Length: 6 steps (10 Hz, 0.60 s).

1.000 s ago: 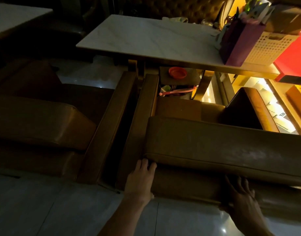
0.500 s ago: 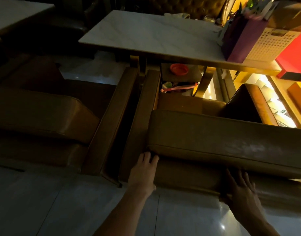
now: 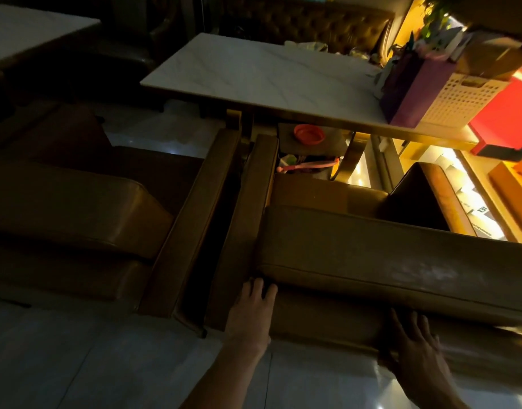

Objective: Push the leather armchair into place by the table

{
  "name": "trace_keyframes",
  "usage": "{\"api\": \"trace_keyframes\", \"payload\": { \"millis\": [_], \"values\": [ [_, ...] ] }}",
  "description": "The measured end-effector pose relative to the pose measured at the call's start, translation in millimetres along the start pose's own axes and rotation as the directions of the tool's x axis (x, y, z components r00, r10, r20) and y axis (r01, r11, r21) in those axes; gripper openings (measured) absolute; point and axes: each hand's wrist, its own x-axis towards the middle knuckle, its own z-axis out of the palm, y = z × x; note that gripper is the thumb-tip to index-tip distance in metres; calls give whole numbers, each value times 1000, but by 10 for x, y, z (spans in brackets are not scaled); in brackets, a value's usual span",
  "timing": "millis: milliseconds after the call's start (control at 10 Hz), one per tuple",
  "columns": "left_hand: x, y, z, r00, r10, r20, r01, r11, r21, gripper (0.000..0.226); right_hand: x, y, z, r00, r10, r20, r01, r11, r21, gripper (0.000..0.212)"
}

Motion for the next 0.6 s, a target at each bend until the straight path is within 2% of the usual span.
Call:
{"api": "trace_keyframes", "payload": {
  "millis": [100,300,400,600],
  "values": [
    [-82,-75,-29,999,47,23,-47,999,-25,103,-77,-75,-118,1000,17,26,-18,999,43,111],
    [-333,-196,-421,990,101,94,-97,994,-47,84,-456,-373,-566,996,-92,23,85,975,207,77],
    [-516,-185,-709,989,116,96,-112,992,-54,78,-735,-521,-815,993,-104,62,89,973,212,79],
    [-961,-86,-1398,983,143,113,-140,990,-34,75,-1303,-615,-1351,996,-91,-16,93,974,206,75]
  ]
}}
